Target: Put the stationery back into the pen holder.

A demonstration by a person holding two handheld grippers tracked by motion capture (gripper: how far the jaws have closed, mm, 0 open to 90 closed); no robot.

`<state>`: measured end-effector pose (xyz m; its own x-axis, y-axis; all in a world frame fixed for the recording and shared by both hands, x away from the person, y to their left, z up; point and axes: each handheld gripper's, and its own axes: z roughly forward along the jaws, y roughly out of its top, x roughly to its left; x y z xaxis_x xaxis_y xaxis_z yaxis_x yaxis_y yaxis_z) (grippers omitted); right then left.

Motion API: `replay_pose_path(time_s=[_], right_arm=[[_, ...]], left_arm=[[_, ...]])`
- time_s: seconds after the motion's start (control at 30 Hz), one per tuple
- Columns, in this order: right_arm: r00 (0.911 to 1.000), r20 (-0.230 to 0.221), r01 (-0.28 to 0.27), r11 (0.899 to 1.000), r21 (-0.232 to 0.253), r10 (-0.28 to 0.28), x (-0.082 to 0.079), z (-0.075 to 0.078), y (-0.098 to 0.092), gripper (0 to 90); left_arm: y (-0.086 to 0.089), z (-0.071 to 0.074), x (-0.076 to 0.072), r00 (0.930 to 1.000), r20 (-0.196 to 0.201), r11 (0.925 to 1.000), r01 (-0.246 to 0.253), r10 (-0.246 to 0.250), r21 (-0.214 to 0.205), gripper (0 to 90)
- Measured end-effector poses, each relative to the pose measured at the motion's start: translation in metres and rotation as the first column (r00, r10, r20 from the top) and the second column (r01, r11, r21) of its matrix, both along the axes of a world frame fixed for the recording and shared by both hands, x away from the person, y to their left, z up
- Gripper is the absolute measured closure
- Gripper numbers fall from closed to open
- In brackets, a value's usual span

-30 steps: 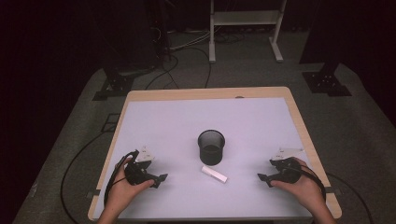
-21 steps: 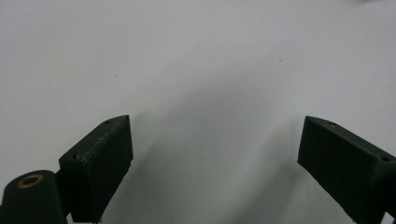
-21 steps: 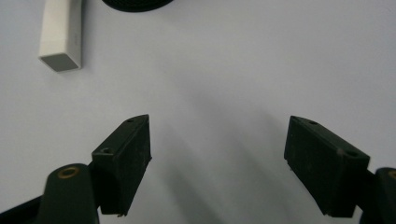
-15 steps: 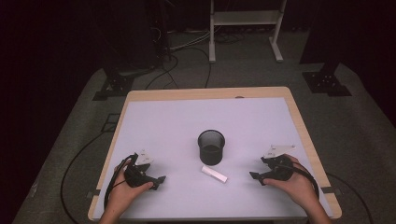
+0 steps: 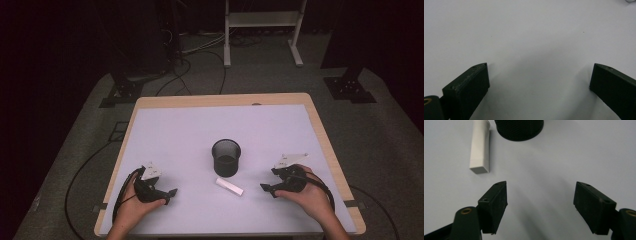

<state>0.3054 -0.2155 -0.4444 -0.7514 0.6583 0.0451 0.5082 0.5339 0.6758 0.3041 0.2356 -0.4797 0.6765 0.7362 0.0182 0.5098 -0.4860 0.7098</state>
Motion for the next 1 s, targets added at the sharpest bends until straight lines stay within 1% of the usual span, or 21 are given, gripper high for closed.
replay_pose_path(time_s=[0.1, 0.2, 0.3, 0.43, 0.5, 0.57, 0.6, 0.7, 0.77, 0.87, 0.9, 0.97, 1.0], right_arm=[[1.0, -0.004, -0.008, 1.0, -0.003, 0.008, 0.0, 0.001, 0.004, 28.0], [0.9997, 0.003, -0.022, 1.0, -0.006, 0.022, 0.001, 0.002, 0.008, 28.7], [0.9996, -0.009, -0.026, 1.0, -0.002, 0.026, 0.001, 0.004, 0.013, 29.7], [0.9985, -0.001, -0.054, 0.999, -0.007, 0.054, 0.002, 0.006, 0.021, 31.2], [0.9972, -0.001, -0.075, 0.997, -0.008, 0.075, 0.002, 0.008, 0.027, 32.8], [0.9968, -0.004, -0.08, 0.997, -0.008, 0.08, 0.002, 0.009, 0.029, 33.6], [0.9956, -0.009, -0.093, 0.996, -0.009, 0.093, 0.002, 0.009, 0.033, 34.8], [0.9949, -0.02, -0.099, 0.995, -0.011, 0.098, 0.002, 0.01, 0.037, 35.7], [0.9927, -0.03, -0.117, 0.993, -0.015, 0.117, 0.003, 0.01, 0.043, 37.5], [0.9918, -0.039, -0.122, 0.992, -0.016, 0.122, 0.002, 0.011, 0.047, 38.3], [0.9907, -0.053, -0.126, 0.992, -0.018, 0.125, 0.002, 0.011, 0.05, 39.8], [0.9903, -0.058, -0.128, 0.992, -0.019, 0.126, 0.002, 0.011, 0.052, 40.2], [0.9889, -0.062, -0.136, 0.99, -0.021, 0.135, 0.002, 0.011, 0.055, 42.0]], left_arm=[[0.0, 0.0, 0.0, 1.0, -0.001, 1.0, 0.0, 0.0, -0.001, 1.6], [0.0, 0.0, 0.0, 1.0, -0.002, 1.0, 0.001, -0.001, -0.002, 1.6], [0.0, 0.0, 0.0, 1.0, -0.002, 1.0, 0.0, 0.0, -0.003, 1.6], [0.0, 0.0, 0.0, 1.0, -0.002, 1.0, 0.0, 0.0, -0.003, 1.6], [0.0, 0.0, 0.0, 1.0, -0.002, 1.0, 0.0, 0.0, -0.004, 1.6], [0.0, 0.0, 0.0, 1.0, -0.002, 1.0, 0.0, 0.0, -0.004, 1.6], [0.0, 0.0, 0.0, 1.0, -0.002, 1.0, 0.0, 0.0, -0.004, 1.6], [0.0, 0.0, 0.0, 1.0, -0.002, 1.0, 0.0, 0.0, -0.004, 1.6], [0.0, 0.0, 0.0, 1.0, -0.002, 1.0, 0.0, 0.0, -0.004, 1.6], [0.0, 0.0, 0.0, 1.0, -0.002, 1.0, 0.0, 0.0, -0.004, 1.6], [0.0, 0.0, 0.0, 1.0, -0.002, 1.0, 0.0, 0.0, -0.005, 1.6], [0.0, 0.0, 0.0, 1.0, -0.002, 1.0, -0.001, 0.001, -0.005, 1.6], [0.0, 0.0, 0.0, 1.0, -0.003, 1.0, 0.0, 0.0, -0.004, 1.6]])
